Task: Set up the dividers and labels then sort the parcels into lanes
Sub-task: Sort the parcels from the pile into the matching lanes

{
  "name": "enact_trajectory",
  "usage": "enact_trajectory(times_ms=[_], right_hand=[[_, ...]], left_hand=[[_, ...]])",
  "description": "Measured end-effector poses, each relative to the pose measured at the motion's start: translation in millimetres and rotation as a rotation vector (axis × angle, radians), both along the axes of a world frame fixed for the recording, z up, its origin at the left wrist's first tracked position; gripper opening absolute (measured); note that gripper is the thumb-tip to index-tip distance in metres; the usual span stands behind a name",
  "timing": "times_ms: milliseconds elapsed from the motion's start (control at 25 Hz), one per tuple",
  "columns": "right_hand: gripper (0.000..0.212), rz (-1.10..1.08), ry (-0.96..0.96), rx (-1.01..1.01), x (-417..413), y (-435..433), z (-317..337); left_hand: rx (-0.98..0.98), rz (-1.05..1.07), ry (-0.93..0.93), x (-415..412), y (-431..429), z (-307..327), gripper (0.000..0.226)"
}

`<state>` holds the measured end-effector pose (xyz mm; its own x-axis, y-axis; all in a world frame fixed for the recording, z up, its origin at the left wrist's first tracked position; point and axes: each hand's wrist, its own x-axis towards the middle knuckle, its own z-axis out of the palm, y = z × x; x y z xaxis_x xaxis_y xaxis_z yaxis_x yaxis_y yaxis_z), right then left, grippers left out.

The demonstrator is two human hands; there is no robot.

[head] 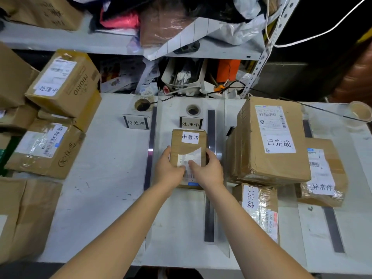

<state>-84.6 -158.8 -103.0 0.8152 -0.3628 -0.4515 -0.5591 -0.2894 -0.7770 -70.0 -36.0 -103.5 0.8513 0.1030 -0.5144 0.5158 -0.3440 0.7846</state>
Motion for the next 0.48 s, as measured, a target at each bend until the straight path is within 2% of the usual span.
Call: enact_trajectory(times_ms=[120, 280, 480], right_hand=[[0.062, 0.042, -0.084, 0.000, 9, 7, 26], [0.071, 0.242, -0.232, -0.174, 37, 13, 72], [0.074, 0.470, -0.321, -0.430, 71, 39, 117]], left_hand=[[0.039, -0.046, -0.077, 9, 7, 38, 0.075], [0.145, -0.109, -0.280, 32, 47, 92, 0.082], [0.464, -0.175, -0.342, 49, 128, 138, 0.078]])
